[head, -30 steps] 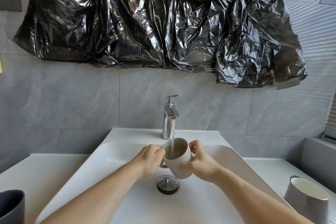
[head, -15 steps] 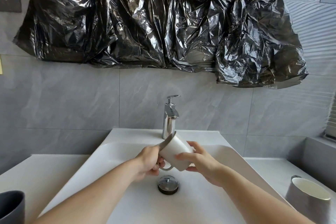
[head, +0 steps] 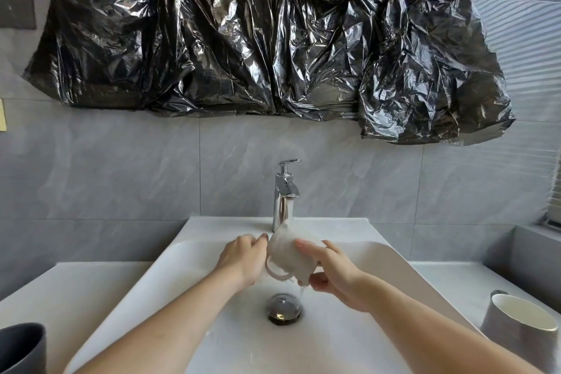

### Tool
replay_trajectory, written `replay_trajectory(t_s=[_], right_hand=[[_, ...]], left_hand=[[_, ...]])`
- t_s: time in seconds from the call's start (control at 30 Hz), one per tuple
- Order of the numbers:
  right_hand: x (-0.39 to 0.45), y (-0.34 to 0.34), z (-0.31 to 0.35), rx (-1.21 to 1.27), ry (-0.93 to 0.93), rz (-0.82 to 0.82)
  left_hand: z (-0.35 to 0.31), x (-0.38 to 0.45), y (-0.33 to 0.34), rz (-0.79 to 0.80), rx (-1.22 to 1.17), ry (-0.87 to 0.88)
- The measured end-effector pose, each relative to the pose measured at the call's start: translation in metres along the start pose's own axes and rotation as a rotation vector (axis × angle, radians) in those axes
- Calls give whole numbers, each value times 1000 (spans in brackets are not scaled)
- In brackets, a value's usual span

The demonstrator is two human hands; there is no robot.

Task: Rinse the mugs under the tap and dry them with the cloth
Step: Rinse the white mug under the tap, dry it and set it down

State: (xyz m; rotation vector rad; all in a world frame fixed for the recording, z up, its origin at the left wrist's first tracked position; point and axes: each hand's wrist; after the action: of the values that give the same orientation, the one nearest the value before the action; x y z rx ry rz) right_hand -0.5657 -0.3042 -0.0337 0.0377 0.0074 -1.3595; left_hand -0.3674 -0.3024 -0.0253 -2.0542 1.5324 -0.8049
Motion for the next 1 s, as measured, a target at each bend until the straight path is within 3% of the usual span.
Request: replay_trajectory(t_s=[0.07,0.27,0.57,0.77,1.0], right_hand=[[3,-1,-1,-1,12,-11],[6,3,-2,29,52,28],[10,5,5,139,4,63],[12,7,0,-30,29,15],[10,13,1,52,-17,76]], left_hand=[[-3,-1,-1,-44,-14,106],[-7,-1,4,65,-145,278],[-29,17,-18,109,-185,177],[-20,10,-17,249,-452,105],[-1,13,-12,194,-477,190]])
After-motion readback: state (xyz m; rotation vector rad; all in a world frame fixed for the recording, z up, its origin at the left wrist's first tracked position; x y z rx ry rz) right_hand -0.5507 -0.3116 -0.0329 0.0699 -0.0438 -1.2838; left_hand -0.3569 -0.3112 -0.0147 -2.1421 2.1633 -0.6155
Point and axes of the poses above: each hand's wrist, its own x-axis towards the middle knuckle, its own y-axis out of the palm, z = x × y, and after that the axes turned 6 degrees about x, right-handed
